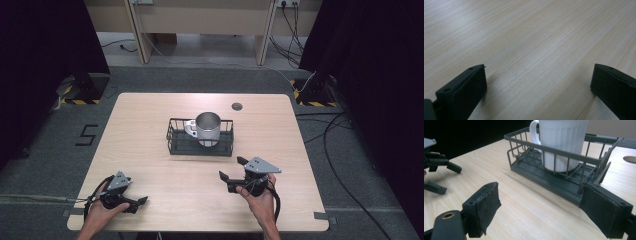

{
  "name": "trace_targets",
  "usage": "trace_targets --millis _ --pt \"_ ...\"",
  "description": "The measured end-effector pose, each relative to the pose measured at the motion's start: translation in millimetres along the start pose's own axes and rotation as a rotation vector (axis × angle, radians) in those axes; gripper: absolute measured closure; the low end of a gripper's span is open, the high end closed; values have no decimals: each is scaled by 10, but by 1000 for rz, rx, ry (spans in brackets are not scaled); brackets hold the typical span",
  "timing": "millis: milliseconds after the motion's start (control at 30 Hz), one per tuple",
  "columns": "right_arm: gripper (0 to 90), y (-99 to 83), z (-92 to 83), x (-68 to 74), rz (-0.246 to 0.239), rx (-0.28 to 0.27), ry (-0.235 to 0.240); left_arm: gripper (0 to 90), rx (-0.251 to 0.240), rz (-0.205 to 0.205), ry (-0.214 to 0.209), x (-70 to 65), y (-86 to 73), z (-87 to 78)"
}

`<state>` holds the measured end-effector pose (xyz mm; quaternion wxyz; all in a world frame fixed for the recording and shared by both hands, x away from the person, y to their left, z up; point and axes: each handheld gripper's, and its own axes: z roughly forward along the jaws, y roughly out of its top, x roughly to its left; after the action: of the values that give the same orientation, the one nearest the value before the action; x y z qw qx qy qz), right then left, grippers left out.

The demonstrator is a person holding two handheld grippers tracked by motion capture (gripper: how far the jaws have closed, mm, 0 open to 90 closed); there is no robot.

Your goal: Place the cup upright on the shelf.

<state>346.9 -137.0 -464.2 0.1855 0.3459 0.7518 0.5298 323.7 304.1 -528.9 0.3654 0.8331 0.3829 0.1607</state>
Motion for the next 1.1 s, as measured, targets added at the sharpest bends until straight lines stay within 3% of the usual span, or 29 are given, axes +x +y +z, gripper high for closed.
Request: trace_targets --millis 1100 --pt "153 -312 -211 61 0 35 5 0 1 0 0 0 0 -1"
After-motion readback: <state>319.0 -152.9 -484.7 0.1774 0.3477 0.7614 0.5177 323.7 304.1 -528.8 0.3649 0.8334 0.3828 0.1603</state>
